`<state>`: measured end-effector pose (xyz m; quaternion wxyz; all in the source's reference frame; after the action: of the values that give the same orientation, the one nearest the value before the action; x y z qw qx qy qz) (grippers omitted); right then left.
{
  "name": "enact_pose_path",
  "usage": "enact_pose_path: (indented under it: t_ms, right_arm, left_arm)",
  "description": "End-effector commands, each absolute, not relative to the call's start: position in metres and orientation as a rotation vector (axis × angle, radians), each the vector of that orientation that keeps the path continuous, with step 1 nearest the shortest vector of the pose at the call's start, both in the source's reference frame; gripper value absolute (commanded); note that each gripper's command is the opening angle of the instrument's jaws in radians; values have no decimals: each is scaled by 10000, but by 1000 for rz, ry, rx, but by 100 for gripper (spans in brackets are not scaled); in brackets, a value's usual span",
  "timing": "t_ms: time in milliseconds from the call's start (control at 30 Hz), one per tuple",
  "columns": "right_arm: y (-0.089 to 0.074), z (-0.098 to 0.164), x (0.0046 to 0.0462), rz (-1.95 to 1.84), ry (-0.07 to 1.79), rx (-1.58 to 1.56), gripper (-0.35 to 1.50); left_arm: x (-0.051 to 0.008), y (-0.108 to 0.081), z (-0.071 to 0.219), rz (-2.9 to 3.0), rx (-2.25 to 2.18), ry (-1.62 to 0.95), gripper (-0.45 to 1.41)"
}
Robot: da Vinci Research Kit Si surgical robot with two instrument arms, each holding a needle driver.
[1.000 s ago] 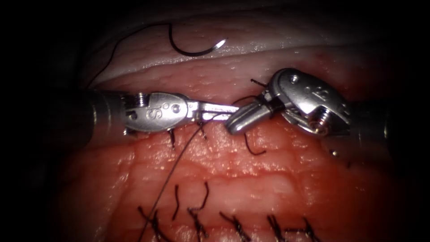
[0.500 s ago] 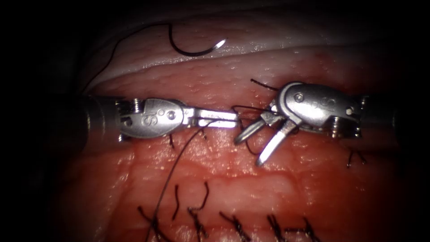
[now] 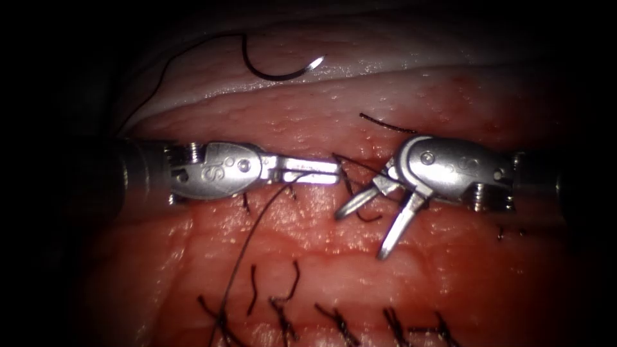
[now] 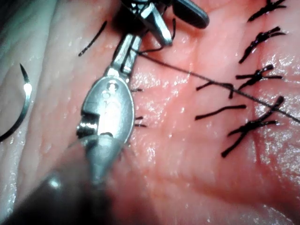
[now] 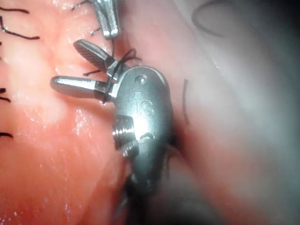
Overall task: Wound Closure
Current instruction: Grab tail end of thread with right hand
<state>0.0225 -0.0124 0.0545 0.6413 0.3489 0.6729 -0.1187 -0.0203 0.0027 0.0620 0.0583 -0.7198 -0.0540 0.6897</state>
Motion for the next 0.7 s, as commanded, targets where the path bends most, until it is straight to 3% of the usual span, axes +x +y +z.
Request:
enact_pose_path:
  t_ms: [33,433,700]
  right_arm:
    - [-119,553,232,-262,1532,784,-35]
    - [-106,561,226,-283,1490,768,-35]
    - [-87,560,229,-141,1566,766,-35]
  left_arm:
    - [-208,28,626,2090,-2182,-163,-45]
    - [-208,17,620,2094,-2185,-162,-45]
    - [-213,-17,605,2161,-2177,-193,-45]
